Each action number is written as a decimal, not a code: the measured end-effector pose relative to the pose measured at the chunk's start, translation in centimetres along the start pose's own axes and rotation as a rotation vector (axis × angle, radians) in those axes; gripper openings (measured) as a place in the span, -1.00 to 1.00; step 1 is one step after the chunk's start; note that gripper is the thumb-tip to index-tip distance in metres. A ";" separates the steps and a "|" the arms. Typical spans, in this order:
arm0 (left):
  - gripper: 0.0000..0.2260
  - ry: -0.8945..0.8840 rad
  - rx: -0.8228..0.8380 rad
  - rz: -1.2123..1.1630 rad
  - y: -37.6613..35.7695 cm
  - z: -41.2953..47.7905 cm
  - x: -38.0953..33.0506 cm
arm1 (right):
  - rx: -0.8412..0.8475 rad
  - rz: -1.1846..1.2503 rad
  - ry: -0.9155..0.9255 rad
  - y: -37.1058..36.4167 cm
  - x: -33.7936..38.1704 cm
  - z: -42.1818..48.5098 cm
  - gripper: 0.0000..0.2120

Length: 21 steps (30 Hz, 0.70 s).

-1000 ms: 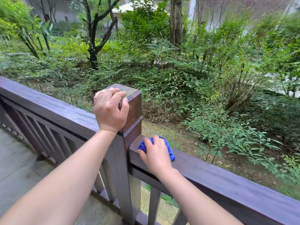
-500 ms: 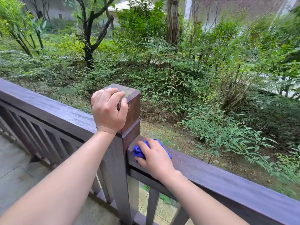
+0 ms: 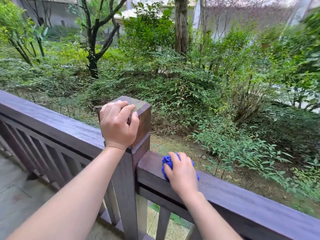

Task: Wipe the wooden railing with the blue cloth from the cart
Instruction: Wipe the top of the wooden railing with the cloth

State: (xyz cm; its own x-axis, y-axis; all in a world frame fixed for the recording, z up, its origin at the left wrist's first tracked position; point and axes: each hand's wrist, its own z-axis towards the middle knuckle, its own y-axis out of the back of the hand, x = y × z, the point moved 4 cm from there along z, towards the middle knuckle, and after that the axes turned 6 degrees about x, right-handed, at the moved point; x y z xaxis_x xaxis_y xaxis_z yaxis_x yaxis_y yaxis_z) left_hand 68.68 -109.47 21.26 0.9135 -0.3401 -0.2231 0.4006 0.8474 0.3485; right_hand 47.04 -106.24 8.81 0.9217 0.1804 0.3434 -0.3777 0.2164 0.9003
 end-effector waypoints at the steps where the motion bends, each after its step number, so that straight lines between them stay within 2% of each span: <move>1: -0.76 0.002 -0.001 -0.001 -0.1 0.0 0.0 | -0.027 -0.043 -0.030 -0.4 0.8 -0.1 -0.66; 5: -0.76 -0.003 -0.004 -0.007 -0.1 0.0 0.1 | -0.027 -0.091 0.070 -1.6 4.7 -0.1 -0.71; 8: -0.77 -0.011 -0.015 0.000 -0.2 0.0 0.1 | 0.089 -0.030 0.103 -1.0 3.2 -0.1 -0.66; 10: -0.76 -0.016 -0.033 -0.005 -0.2 -0.1 0.2 | 0.056 -0.044 0.113 0.3 1.4 -1.4 -0.68; 12: -0.75 -0.022 -0.050 -0.014 -0.3 -0.1 0.3 | -0.020 -0.088 0.077 1.7 -1.0 -3.1 -0.70; 16: -0.76 -0.025 -0.067 -0.022 -0.3 -0.2 0.2 | -0.105 -0.162 -0.157 2.9 -4.9 -5.1 -0.65; 21: -0.80 -0.012 -0.062 -0.021 -0.2 -0.2 0.0 | -0.141 -0.148 -0.210 1.5 -2.5 -3.2 -0.66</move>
State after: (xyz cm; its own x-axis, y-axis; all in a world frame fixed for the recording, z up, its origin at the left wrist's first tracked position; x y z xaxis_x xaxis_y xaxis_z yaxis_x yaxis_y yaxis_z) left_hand 68.59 -109.55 21.05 0.9059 -0.3624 -0.2191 0.4149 0.8635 0.2869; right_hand 43.89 -103.24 8.46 0.9602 -0.0620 0.2722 -0.2330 0.3594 0.9036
